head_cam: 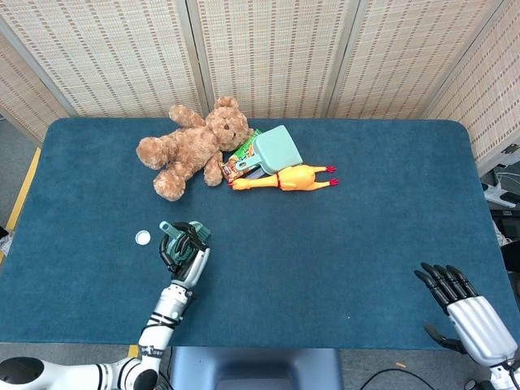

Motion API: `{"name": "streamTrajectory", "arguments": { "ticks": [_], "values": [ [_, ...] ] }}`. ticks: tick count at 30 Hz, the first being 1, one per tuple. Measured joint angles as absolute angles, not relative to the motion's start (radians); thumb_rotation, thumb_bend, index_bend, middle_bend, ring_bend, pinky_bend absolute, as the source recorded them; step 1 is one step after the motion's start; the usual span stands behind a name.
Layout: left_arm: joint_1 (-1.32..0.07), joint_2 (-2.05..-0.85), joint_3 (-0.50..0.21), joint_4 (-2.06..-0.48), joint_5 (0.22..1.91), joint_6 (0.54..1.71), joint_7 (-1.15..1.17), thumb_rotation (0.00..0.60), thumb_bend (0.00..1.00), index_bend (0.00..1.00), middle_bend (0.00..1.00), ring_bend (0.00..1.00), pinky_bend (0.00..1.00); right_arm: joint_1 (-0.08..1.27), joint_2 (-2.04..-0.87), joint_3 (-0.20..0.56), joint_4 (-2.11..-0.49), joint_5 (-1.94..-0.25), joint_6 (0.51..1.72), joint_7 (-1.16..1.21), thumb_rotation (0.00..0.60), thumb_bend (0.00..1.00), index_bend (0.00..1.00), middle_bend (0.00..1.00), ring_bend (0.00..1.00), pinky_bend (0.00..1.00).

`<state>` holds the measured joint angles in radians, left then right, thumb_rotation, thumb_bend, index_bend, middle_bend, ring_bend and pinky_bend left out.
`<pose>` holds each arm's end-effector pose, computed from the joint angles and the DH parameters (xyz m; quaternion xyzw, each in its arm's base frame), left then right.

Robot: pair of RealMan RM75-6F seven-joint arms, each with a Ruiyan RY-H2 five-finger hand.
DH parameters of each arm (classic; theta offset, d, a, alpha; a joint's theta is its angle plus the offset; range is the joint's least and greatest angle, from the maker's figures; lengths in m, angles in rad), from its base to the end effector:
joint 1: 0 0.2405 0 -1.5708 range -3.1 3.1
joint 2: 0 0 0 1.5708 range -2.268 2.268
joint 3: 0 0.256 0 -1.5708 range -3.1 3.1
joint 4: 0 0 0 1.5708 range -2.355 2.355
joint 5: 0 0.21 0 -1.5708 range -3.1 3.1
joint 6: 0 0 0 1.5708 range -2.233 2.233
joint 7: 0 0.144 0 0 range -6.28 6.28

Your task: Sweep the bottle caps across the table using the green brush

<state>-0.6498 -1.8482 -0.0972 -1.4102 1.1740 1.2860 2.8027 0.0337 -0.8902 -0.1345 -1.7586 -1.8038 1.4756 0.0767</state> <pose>-0.1272 0.2851 -0.0716 -0.6135 0.4928 0.2437 0.5668 -0.2823 -0.1192 0.1758 0.6940 -0.4061 0.3564 0.4759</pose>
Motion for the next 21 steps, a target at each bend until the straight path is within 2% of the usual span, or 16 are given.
{"name": "streamTrajectory", "arguments": {
  "ticks": [8,21],
  "values": [
    [-0.675,-1.871,-0.074,-1.336,1.128,1.301,2.760,0.600,0.55,0.87,1.00,0.82,0.88,0.030,-0.891,-0.135,-1.760,-1.804,1.483,0.069,0.600,0.20,0.00,0.00,0.00,0.00],
    [-0.708,-1.881,-0.082,-1.209,1.070,1.321,2.657,0.600,0.55,0.87,1.00,0.82,0.88,0.026,-0.891,-0.130,-1.761,-1.796,1.493,0.065,0.600,0.20,0.00,0.00,0.00,0.00]
  ]
}}
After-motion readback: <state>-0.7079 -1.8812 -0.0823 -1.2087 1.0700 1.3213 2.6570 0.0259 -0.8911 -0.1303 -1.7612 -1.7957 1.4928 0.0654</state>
